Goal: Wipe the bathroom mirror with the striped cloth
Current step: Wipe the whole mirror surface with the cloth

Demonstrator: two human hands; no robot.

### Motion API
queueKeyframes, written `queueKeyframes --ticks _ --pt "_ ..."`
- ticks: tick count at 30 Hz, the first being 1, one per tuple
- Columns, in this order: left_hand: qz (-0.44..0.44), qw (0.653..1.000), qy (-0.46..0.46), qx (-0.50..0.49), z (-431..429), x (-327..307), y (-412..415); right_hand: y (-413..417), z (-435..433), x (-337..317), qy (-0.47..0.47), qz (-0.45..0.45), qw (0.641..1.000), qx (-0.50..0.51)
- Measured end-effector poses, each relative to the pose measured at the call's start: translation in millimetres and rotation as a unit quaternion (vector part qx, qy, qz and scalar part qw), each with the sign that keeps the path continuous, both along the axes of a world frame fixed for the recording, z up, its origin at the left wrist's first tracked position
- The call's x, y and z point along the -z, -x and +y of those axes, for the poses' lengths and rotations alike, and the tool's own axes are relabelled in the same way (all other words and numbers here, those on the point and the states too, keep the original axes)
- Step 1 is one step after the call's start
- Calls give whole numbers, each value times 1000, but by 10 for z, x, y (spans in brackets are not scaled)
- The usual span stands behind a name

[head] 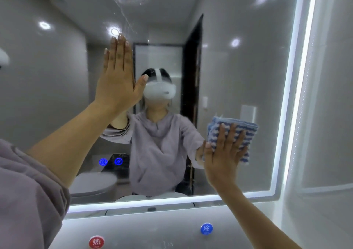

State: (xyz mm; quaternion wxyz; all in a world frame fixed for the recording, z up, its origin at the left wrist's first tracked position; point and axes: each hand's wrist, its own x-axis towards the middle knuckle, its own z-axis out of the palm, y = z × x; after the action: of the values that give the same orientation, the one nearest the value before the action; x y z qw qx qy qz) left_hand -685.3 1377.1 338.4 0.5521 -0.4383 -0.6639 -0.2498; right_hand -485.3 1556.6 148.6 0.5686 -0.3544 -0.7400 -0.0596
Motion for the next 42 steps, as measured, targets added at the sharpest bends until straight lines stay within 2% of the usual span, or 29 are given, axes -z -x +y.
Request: queueKeyframes --ticks 11,19,27,36,42 --pt "-9 1000 10 2 -55 -8 -64 770 -802 293 -67 -55 996 -34" --pt "-1 1000 4 5 -54 -10 -45 959 -1089 478 -102 -110 987 -60" --pt "11 1000 -2 -2 -40 -2 -22 815 -909 512 -120 -110 983 -81" --pt "13 1000 -4 3 -41 0 -33 296 -288 602 -147 -85 985 -20" --pt "12 1000 -2 2 -43 1 -46 -286 267 642 -111 -76 991 14"
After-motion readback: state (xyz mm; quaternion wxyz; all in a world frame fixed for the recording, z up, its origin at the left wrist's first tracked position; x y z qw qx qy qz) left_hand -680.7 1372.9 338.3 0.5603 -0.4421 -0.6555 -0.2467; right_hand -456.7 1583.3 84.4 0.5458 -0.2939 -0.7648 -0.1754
